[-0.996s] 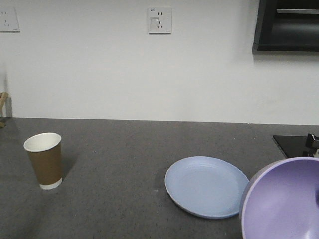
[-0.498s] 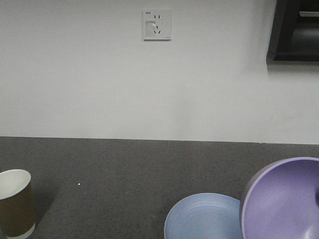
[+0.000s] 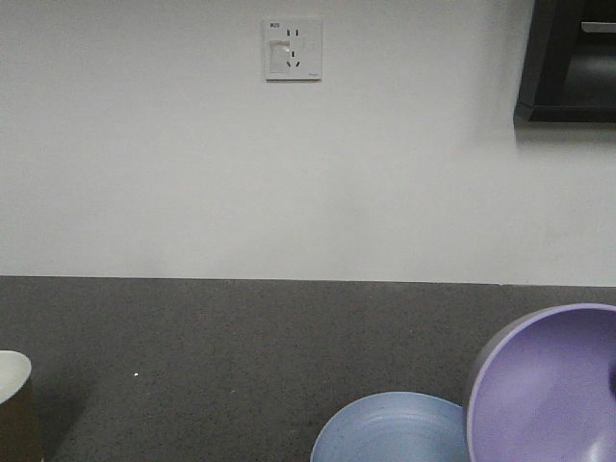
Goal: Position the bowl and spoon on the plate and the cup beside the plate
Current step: 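Lower the lavender bowl onto the pale blue plate and open the right gripper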
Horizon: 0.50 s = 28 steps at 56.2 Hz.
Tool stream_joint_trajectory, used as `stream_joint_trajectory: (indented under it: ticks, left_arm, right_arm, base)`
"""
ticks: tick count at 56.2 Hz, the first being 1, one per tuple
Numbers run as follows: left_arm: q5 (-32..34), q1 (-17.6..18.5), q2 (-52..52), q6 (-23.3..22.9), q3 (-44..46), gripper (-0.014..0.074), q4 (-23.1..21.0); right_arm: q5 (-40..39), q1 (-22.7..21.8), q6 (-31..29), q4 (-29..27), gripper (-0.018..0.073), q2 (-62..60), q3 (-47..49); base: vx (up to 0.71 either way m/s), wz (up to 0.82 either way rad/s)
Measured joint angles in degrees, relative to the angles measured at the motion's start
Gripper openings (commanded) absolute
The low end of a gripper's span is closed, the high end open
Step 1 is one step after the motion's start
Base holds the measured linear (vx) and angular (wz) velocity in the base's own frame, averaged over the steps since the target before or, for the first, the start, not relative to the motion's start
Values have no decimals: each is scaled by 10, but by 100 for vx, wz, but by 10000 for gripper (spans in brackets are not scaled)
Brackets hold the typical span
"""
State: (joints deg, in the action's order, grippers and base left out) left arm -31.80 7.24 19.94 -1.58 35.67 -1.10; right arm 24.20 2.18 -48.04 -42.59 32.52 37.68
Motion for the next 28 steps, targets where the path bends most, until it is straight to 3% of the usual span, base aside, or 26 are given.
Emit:
stream_joint_trajectory:
  ticks: [21,28]
  left_arm:
    - [3,0,0,0,0,-6,1]
    - [50,0,0,2,0,-6,11]
  right_arm:
    - [1,0,0,0,-9,0,0]
    - [0,0,0,-14,-9,0,0]
  base:
    - [0,0]
    - [0,0]
